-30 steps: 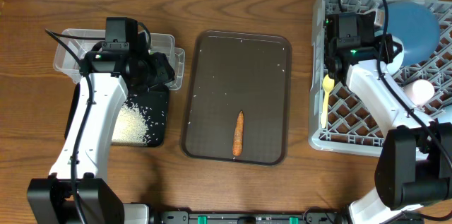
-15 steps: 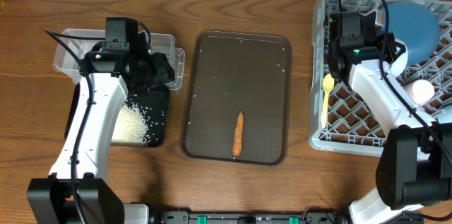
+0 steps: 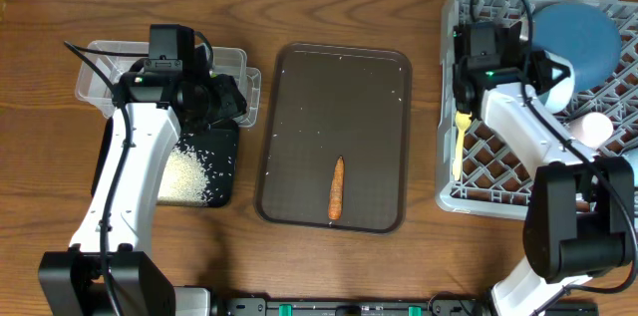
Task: Sort waste into correct bins and load items into the dishwasher rack
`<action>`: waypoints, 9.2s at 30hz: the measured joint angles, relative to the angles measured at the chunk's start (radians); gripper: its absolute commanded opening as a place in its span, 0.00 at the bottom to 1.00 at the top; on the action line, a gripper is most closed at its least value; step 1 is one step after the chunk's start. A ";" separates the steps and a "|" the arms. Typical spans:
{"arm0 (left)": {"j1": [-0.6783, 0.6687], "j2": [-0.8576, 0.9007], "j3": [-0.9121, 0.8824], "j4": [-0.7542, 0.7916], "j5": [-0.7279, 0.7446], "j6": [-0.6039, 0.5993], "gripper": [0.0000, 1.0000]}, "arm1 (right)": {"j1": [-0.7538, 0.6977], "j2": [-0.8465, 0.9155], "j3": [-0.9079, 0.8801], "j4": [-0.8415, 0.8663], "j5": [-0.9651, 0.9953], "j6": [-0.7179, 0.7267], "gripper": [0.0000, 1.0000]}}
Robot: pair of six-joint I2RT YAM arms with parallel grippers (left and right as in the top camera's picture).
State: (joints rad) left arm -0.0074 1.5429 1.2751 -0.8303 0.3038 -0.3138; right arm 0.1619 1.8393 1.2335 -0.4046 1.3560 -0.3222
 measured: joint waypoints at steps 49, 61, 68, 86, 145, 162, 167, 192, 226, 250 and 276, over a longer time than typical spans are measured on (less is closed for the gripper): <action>-0.078 0.000 -0.006 0.000 -0.004 0.051 0.66 | 0.101 -0.263 -0.018 -0.136 -1.231 0.269 0.95; -0.347 0.079 -0.086 0.000 -0.003 0.080 0.69 | 0.100 -0.261 -0.018 -0.102 -1.403 0.315 0.99; -0.464 0.174 -0.090 -0.009 -0.004 0.083 0.69 | 0.063 -0.261 -0.018 -0.109 -1.380 0.418 0.99; -0.665 0.315 -0.090 0.020 -0.004 0.083 0.69 | -0.026 -0.261 -0.018 -0.138 -1.341 0.517 0.99; -0.408 0.129 -0.086 -0.071 -0.200 0.000 0.26 | -0.026 -0.261 -0.018 -0.182 -1.337 0.521 0.99; 0.163 -0.028 -0.089 -0.138 -0.266 -0.164 0.26 | -0.026 -0.261 -0.018 -0.182 -1.337 0.521 0.99; 0.246 -0.028 -0.134 -0.080 -0.278 -0.239 0.26 | -0.026 -0.261 -0.018 -0.182 -1.337 0.521 0.99; 0.276 0.171 -0.290 0.230 -0.285 -0.296 0.31 | -0.026 -0.260 -0.018 -0.187 -1.337 0.521 0.99; 0.094 -0.132 -0.165 -0.063 -0.195 0.115 0.73 | -0.053 -0.260 -0.018 -0.093 -1.506 0.423 0.99; 0.084 -0.634 -0.277 -0.074 -0.237 0.170 0.85 | -0.237 -0.698 -0.187 -0.280 -1.458 0.406 0.99; 0.084 -0.798 -0.382 0.023 -0.240 0.176 0.91 | -0.237 -0.872 -0.392 -0.313 -1.374 0.448 0.99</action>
State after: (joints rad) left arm 0.0765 0.7452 0.8932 -0.8074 0.0635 -0.1375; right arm -0.0746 0.9676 0.8417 -0.7177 -0.0181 0.1261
